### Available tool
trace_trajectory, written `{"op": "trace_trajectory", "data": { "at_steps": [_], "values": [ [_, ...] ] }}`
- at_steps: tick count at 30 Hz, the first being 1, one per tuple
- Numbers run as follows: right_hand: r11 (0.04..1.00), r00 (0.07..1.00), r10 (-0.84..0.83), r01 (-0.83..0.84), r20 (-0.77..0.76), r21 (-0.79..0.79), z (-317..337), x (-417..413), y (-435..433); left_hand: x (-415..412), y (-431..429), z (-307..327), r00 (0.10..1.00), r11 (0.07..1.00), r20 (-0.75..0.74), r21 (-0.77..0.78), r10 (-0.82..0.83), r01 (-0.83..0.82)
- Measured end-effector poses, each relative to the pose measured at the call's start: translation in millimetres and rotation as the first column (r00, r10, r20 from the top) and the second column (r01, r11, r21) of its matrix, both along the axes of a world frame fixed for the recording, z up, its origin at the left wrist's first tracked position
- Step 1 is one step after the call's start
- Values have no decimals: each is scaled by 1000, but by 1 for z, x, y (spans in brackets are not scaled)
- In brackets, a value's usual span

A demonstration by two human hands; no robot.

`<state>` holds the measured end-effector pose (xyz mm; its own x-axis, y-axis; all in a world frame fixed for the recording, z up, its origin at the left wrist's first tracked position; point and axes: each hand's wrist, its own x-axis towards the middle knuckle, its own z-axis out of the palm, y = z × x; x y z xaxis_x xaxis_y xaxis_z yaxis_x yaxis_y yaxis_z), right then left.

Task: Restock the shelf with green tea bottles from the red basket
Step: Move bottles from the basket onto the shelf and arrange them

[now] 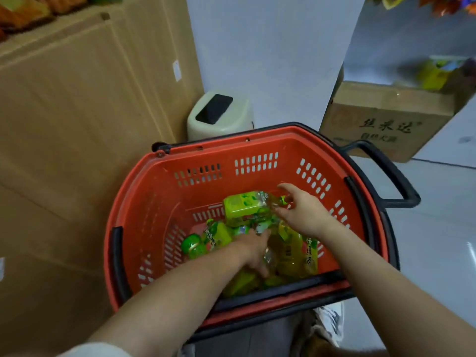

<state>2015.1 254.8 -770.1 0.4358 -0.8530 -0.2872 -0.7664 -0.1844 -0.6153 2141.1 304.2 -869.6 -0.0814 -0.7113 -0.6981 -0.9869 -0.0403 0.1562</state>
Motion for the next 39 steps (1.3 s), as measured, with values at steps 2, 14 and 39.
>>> {"op": "trace_trajectory", "data": {
  "at_steps": [2, 14, 39],
  "values": [
    [997, 999, -40, 41, -7, 64, -10, -3, -5, 6, 1, -5, 997, 996, -50, -65, 61, -64],
    [928, 935, -318, 272, 156, 255, -40, -6, -14, 37, -39, 50, 747, 898, -623, -158, 231, -410],
    [979, 984, -146, 159, -106, 130, -17, 5, -5, 103, 9, 102, 924, 865, 159, -436, 348, -250]
  ]
}}
